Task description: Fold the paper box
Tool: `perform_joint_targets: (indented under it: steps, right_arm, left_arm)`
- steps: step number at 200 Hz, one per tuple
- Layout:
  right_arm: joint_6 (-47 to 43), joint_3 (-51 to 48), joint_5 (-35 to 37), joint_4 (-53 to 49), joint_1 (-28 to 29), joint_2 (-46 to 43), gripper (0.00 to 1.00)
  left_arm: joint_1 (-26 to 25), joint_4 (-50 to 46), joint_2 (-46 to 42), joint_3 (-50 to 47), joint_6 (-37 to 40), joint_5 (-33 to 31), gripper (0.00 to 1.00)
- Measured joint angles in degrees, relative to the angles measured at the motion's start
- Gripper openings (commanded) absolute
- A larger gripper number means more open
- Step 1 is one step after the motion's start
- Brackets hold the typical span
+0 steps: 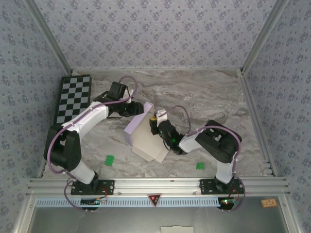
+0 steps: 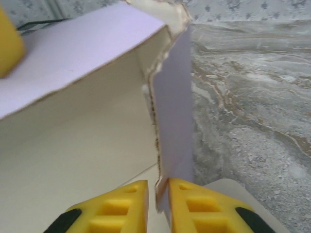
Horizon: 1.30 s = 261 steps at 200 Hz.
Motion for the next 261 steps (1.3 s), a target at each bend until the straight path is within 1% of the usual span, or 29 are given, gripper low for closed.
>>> perform_joint_targets:
  steps: [22, 42, 80, 108, 118, 137, 153, 176, 209, 238, 261]
  right_arm:
    - [-1.07, -0.37, -5.49, -4.46, -1.64, -5.31, 0.35]
    - [-1.53, -0.59, -11.08, -8.41, -4.02, -10.45, 0.39]
    - [-2.95, -0.87, -21.73, -15.19, -10.05, -19.02, 0.39]
    - [-4.00, -0.07, -32.44, -18.86, -18.75, -21.94, 0.40]
    - [-4.98, 1.53, -37.24, -21.31, -22.14, -21.11, 0.40]
    - [-8.02, 6.14, -46.73, -25.44, -27.54, -16.59, 0.40]
    - [-10.51, 8.57, -52.96, -26.69, -29.88, -11.93, 0.41]
    - [-13.42, 10.49, -60.41, -27.89, -31.43, -4.98, 0.44]
    - [-15.80, 13.05, -66.97, -27.21, -31.74, 2.64, 0.46]
    - [-16.13, 16.57, -70.97, -25.79, -31.45, 6.23, 0.48]
    - [-15.91, 20.57, -72.61, -25.64, -30.93, 8.00, 0.48]
  left_arm:
    - [-0.02, -0.02, 0.07, 0.07, 0.42, -0.11, 0.44]
    - [-0.02, -0.04, 0.28, 0.28, 0.68, -0.20, 0.44]
    - [-0.02, -0.20, 0.74, 0.81, 1.07, -0.46, 0.44]
    - [-0.02, -0.24, 1.11, 1.27, 1.51, -0.50, 0.44]
    - [-0.02, -0.22, 1.42, 1.55, 1.70, -0.48, 0.44]
    - [-0.02, -0.24, 1.86, 1.92, 2.03, -0.17, 0.44]
    - [-0.02, -0.26, 2.25, 2.34, 2.32, 0.13, 0.44]
    - [-0.02, -0.46, 2.78, 2.86, 2.60, 0.76, 0.44]
    - [0.00, -1.38, 3.56, 3.87, 3.52, 1.27, 0.44]
    - [0.00, -1.88, 3.91, 4.35, 4.07, 1.64, 0.44]
    - [0.00, -1.97, 4.04, 4.48, 4.11, 1.75, 0.45]
